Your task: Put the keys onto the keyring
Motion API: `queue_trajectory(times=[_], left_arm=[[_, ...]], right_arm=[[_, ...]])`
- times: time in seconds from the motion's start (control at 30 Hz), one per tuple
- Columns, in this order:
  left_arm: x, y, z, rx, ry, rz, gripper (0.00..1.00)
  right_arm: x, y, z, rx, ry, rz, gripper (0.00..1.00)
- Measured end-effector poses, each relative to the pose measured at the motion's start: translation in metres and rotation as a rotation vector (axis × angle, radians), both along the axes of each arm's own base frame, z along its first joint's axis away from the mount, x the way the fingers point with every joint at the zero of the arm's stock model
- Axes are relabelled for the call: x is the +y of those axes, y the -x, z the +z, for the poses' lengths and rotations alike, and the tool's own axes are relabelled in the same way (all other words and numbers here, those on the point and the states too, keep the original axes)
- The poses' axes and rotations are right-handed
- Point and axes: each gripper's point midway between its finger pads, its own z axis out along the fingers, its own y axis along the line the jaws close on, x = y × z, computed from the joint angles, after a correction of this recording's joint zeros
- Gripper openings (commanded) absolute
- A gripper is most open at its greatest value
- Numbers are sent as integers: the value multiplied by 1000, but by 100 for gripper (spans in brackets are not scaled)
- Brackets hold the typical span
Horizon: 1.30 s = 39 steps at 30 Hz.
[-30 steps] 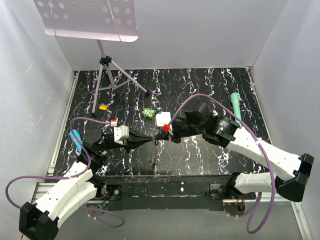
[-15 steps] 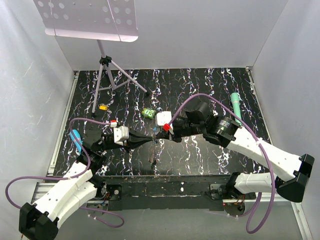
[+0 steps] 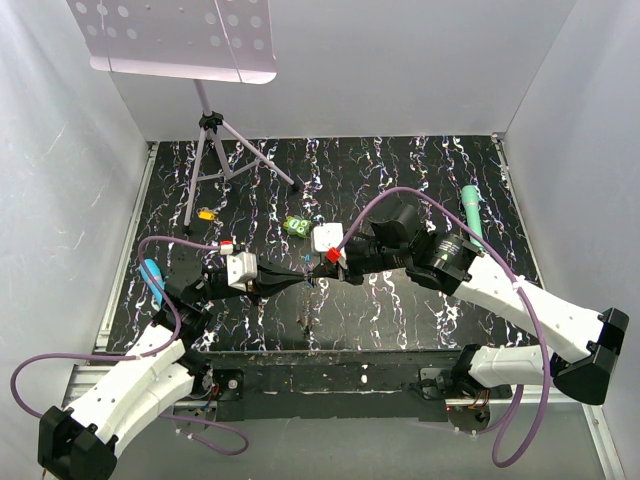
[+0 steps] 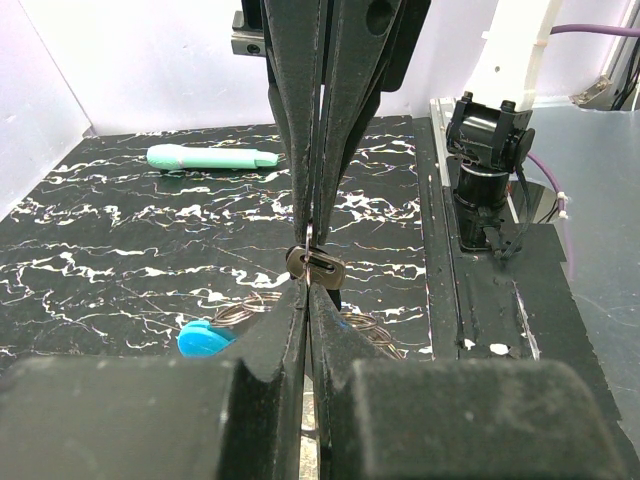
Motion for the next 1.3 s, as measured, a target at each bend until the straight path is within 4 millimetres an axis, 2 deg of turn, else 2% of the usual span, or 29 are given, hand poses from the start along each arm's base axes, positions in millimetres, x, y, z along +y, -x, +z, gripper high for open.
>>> queue_trajectory(times=[0.67, 1.07, 1.3], left_arm=[[0, 2, 3, 8, 10, -10, 0], [0, 2, 4, 9, 14, -6, 0], [1, 0, 8, 11, 30, 7, 0]], right_arm=[[-1, 0, -1, 2, 1, 9, 1], [-7, -7, 1, 23, -11, -17, 1], [-11, -2, -6, 24, -24, -6, 1]])
